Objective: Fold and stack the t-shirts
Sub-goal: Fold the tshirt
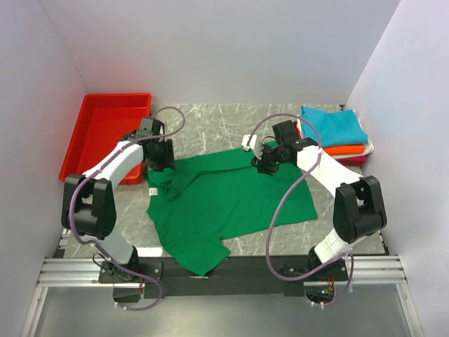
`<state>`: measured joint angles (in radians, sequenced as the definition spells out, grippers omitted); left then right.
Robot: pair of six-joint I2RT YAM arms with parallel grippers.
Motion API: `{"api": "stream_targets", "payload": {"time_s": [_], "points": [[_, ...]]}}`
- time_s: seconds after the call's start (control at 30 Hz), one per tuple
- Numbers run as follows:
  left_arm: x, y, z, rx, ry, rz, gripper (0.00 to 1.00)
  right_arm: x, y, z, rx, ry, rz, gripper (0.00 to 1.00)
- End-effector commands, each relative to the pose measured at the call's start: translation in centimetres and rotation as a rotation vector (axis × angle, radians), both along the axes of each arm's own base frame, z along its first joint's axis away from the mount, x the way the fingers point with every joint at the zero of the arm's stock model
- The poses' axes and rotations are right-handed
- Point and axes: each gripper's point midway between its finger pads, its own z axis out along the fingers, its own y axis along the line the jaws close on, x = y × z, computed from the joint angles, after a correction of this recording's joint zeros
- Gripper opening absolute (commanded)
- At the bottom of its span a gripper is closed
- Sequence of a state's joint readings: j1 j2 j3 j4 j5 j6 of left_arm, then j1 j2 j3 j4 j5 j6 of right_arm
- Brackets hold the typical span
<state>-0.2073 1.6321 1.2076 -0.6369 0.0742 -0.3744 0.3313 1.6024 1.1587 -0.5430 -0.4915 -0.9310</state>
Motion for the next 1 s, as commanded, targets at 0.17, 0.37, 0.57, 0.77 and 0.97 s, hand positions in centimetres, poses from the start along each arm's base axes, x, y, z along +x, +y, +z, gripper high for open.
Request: {"api": "stream_targets", "payload": {"time_s": [0.17, 0.37, 0.57, 0.77, 0.97], "points": [[-2.6, -1.9, -4.1, -0.036, 0.144, -0.115, 0.53, -0.3, -0.2, 1.6, 0.040, -0.033, -0.017, 0.45], [-3.0, -2.1, -5.5, -0.037, 0.184, -0.127, 0.45, -0.3, -0.4, 1.9, 0.049, -0.036, -0.024, 0.45], [-3.4, -2.5, -5.0, -0.062, 0.182, -0.144, 0.18, -0.2, -0.6, 2.2, 0.057, -0.039, -0.030, 0.45], [-4.0, -4.0, -3.0, -0.125, 0.153, -0.207, 0.01, -0.3, -1.0, 2.5, 0.064, -0.044, -0.038, 0.45], [-6.9, -6.8, -1.7, -0.229, 0.166, -0.354, 0.01, -0.5, -1.5, 3.2, 0.070, -0.064, -0.048, 0.45]]}}
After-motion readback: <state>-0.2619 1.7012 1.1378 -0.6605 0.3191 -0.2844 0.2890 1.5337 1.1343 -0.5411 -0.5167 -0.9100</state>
